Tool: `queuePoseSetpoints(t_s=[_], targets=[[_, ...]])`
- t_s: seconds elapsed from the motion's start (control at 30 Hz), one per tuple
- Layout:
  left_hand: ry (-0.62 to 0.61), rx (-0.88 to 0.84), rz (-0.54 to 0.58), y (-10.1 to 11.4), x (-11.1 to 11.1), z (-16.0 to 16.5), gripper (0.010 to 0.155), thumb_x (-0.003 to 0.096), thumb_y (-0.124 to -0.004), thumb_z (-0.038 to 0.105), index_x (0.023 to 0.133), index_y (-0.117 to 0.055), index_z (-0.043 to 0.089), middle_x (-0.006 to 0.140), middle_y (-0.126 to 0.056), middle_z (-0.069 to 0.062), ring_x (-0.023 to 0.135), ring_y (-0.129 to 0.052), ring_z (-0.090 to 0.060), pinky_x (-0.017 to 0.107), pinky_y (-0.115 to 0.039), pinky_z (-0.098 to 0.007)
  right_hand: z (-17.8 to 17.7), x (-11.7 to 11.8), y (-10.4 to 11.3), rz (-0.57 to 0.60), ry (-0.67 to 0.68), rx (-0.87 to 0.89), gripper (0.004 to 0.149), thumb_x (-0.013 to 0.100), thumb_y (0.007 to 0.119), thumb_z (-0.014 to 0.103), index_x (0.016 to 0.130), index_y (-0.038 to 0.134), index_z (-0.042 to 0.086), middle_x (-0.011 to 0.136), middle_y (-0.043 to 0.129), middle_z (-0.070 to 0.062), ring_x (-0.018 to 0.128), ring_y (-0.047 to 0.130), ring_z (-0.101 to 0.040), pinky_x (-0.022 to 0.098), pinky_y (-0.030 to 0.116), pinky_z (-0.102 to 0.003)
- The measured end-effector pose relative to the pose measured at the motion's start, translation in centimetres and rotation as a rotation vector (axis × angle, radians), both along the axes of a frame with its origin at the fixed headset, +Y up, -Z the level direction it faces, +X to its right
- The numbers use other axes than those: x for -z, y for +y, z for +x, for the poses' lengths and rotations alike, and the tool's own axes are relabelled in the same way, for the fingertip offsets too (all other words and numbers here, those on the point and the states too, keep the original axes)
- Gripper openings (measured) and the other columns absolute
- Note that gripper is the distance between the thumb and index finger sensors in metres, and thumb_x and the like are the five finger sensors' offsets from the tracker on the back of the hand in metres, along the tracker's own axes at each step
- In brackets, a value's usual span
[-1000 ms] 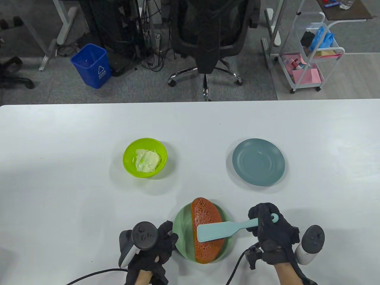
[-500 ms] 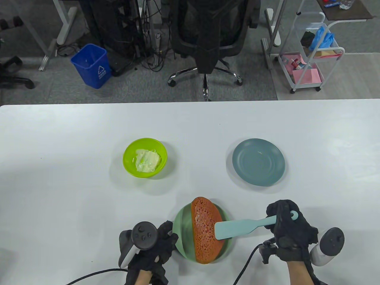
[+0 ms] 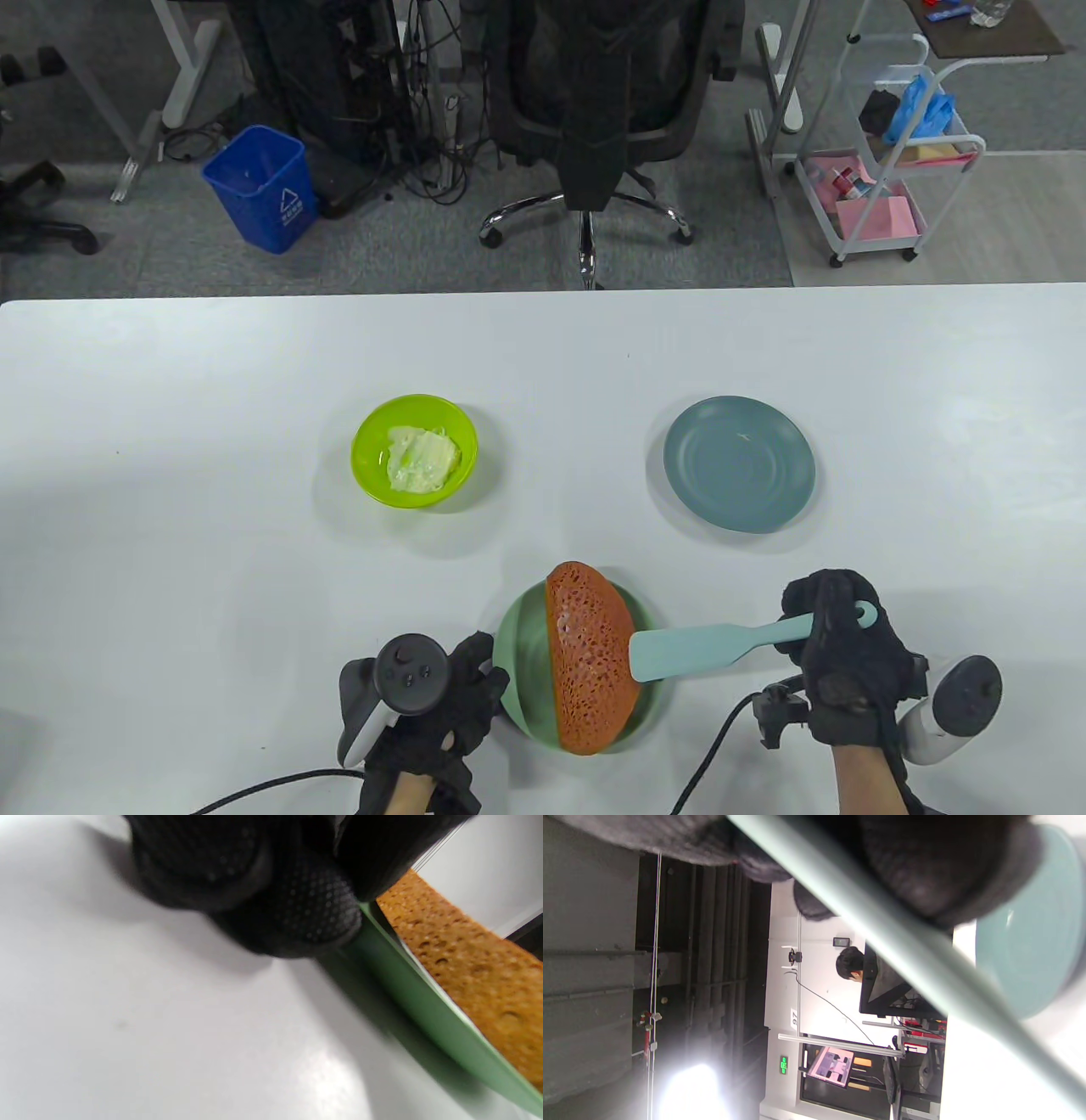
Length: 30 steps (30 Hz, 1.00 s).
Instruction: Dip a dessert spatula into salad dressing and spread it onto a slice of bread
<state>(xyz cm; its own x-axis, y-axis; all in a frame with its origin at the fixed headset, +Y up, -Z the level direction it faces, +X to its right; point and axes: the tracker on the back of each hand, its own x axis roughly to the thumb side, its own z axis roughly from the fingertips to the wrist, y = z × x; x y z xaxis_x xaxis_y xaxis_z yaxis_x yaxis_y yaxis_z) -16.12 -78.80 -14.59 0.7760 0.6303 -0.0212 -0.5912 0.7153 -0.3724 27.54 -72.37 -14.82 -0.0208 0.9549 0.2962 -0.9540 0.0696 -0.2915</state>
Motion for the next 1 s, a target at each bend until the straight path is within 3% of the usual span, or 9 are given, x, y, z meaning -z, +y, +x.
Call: queuePoseSetpoints(t_s=[0.2, 0.37, 0.53, 0.67, 1.0], targets=[[0.001, -0.003, -0.002, 0.0, 0.0, 0.0, 0.058, 0.0625, -0.078, 0.042, 0.108, -0.068, 0.008, 0.065, -0.100, 0.006, 0.036, -0.109, -0.007, 0.028, -0.095, -0.027, -0.6, 0.3, -0.7, -0.001, 0.034, 0.098, 0.037, 0.060, 0.072, 0.046, 0.071, 0.080, 0.012, 0.061, 0.089, -0.016, 0.020, 0.100, -0.037, 0.009, 0.086, -0.035], [-0.001, 0.003, 0.002, 0.0, 0.0, 0.0, 0.058, 0.0623, -0.079, 0.042, 0.108, -0.068, 0.008, 0.065, -0.100, 0.006, 0.036, -0.108, -0.008, 0.028, -0.095, -0.027, -2.0, 0.6, -1.0, -0.037, 0.142, 0.132, 0.037, 0.059, 0.080, 0.046, 0.073, 0.080, 0.011, 0.063, 0.088, -0.018, 0.022, 0.102, -0.037, 0.010, 0.088, -0.036], [-0.001, 0.008, 0.005, 0.0, 0.0, 0.0, 0.059, 0.0621, -0.079, 0.043, 0.108, -0.068, 0.008, 0.065, -0.100, 0.006, 0.036, -0.108, -0.007, 0.028, -0.095, -0.027, -4.0, 0.5, -0.9, -0.064, 0.197, 0.039, 0.037, 0.058, 0.083, 0.044, 0.073, 0.080, 0.011, 0.063, 0.088, -0.019, 0.023, 0.103, -0.038, 0.011, 0.090, -0.035], [-0.001, 0.012, 0.009, 0.0, -0.1, 0.1, 0.059, 0.0622, -0.079, 0.043, 0.108, -0.068, 0.008, 0.065, -0.100, 0.006, 0.036, -0.108, -0.007, 0.028, -0.095, -0.027, -5.0, 0.5, -1.2, -0.092, 0.215, -0.032, 0.036, 0.059, 0.079, 0.041, 0.075, 0.078, 0.009, 0.065, 0.086, -0.020, 0.026, 0.103, -0.039, 0.012, 0.091, -0.036], [0.001, 0.006, 0.002, 0.0, -0.1, 0.1, 0.059, 0.0620, -0.079, 0.043, 0.108, -0.068, 0.008, 0.065, -0.100, 0.006, 0.036, -0.108, -0.007, 0.028, -0.095, -0.026, -4.0, 0.4, -0.5, -0.115, 0.189, -0.096, 0.034, 0.060, 0.077, 0.039, 0.076, 0.077, 0.008, 0.069, 0.083, -0.020, 0.029, 0.099, -0.040, 0.016, 0.085, -0.039]])
